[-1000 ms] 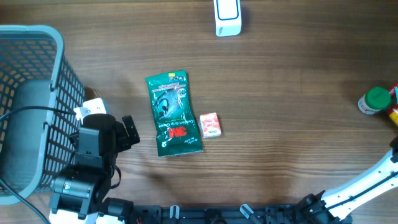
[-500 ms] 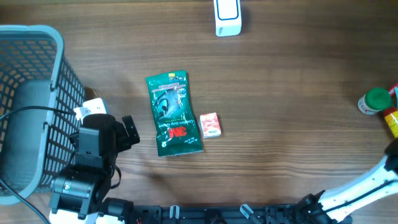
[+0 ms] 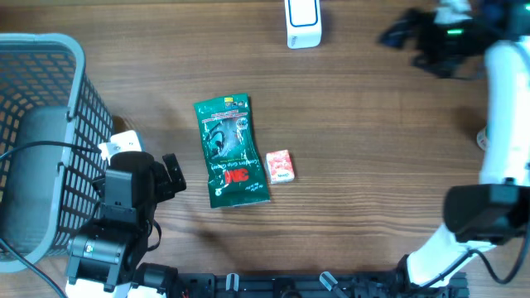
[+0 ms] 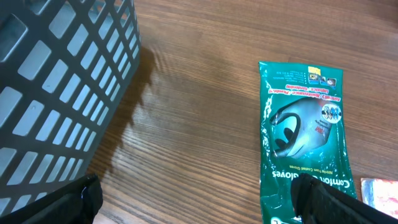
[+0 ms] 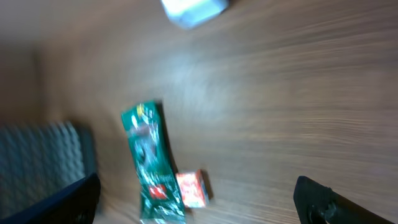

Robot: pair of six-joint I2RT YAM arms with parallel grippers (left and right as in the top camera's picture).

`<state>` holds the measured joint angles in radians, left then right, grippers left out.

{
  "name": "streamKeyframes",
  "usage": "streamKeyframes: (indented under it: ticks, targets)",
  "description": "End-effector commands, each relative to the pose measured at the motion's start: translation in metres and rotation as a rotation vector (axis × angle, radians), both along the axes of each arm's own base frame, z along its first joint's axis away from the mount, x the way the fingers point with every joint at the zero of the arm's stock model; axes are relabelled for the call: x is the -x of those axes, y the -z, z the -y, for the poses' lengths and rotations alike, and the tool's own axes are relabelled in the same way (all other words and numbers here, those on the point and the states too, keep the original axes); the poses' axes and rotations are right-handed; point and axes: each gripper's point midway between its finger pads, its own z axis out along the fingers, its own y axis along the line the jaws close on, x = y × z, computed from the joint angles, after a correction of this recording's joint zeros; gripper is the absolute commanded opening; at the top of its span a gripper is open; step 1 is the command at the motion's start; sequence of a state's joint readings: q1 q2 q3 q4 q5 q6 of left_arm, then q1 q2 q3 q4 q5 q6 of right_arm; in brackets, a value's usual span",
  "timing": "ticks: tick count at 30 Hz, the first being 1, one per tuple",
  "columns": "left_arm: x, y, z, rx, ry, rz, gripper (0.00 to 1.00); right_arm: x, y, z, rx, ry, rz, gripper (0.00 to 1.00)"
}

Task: Scan the item barcode
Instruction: 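Reach the right gripper to the small red box and grasp it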

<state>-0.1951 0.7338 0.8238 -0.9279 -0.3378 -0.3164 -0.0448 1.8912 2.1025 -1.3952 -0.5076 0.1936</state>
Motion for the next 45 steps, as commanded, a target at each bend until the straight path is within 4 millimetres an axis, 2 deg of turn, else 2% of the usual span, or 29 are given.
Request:
streamKeyframes:
  ticks: [1,4,7,9,10,11,12,14,15,17,19,21,22,23,25,27,32,36,40,42,45]
  targets:
    - [0.0,-0.001,0.0,0.013,-0.005,0.007,1.0,0.015,0.028,-0.072,0.2,-0.21,-0.012,1.0]
    - [0.0,-0.001,0.0,0.013,-0.005,0.007,1.0,0.043,0.054,-0.138,0.224,-0.362,-0.071,1.0]
    - [0.0,-0.001,0.0,0.013,-0.005,0.007,1.0,0.068,0.09,-0.173,0.262,-0.476,-0.148,1.0]
    - [0.0,-0.001,0.0,0.013,-0.005,0.007,1.0,0.09,0.123,-0.186,0.288,-0.505,-0.249,1.0]
    - [0.0,-0.001,0.0,0.013,-0.005,0.007,1.0,0.107,0.142,-0.19,0.313,-0.552,-0.302,0.99]
    - [0.0,-0.001,0.0,0.013,-0.005,0.007,1.0,0.115,0.15,-0.192,0.326,-0.582,-0.323,1.0]
    - [0.0,-0.001,0.0,0.014,-0.005,0.008,1.0,0.133,0.166,-0.193,0.355,-0.644,-0.363,1.0]
    - [0.0,-0.001,0.0,0.013,-0.005,0.007,1.0,0.157,0.195,-0.188,0.456,-0.724,-0.394,0.99]
    - [0.0,-0.001,0.0,0.013,-0.005,0.007,1.0,0.164,0.208,-0.181,0.527,-0.742,-0.398,0.99]
    - [0.0,-0.001,0.0,0.013,-0.005,0.007,1.0,0.17,0.223,-0.179,0.576,-0.74,-0.392,0.94]
    - [0.0,-0.001,0.0,0.013,-0.005,0.007,1.0,0.175,0.234,-0.179,0.587,-0.739,-0.392,0.94]
    - [0.0,-0.001,0.0,0.013,-0.005,0.007,1.0,0.173,0.243,-0.18,0.579,-0.734,-0.373,0.91]
    - [0.0,-0.001,0.0,0.013,-0.005,0.007,1.0,0.172,0.246,-0.181,0.575,-0.723,-0.366,0.86]
    - [0.0,-0.001,0.0,0.013,-0.005,0.007,1.0,0.17,0.25,-0.183,0.567,-0.691,-0.36,0.71]
    - [0.0,-0.001,0.0,0.013,-0.005,0.007,1.0,0.166,0.252,-0.187,0.553,-0.634,-0.356,0.51]
    - [0.0,-0.001,0.0,0.013,-0.005,0.007,1.0,0.166,0.251,-0.188,0.547,-0.624,-0.358,0.41]
    - [0.0,-0.001,0.0,0.013,-0.005,0.007,1.0,0.16,0.252,-0.187,0.552,-0.578,-0.355,0.42]
    - [0.0,-0.001,0.0,0.013,-0.005,0.007,1.0,0.142,0.253,-0.166,0.63,-0.438,-0.34,0.43]
    - [0.0,-0.001,0.0,0.013,-0.005,0.007,1.0,0.113,0.251,-0.127,0.75,-0.195,-0.311,0.46]
    - [0.0,-0.001,0.0,0.013,-0.005,0.007,1.0,0.095,0.247,-0.1,0.831,-0.127,-0.275,0.49]
    - [0.0,-0.001,0.0,0.013,-0.005,0.007,1.0,0.079,0.24,-0.065,0.888,-0.046,-0.28,0.5]
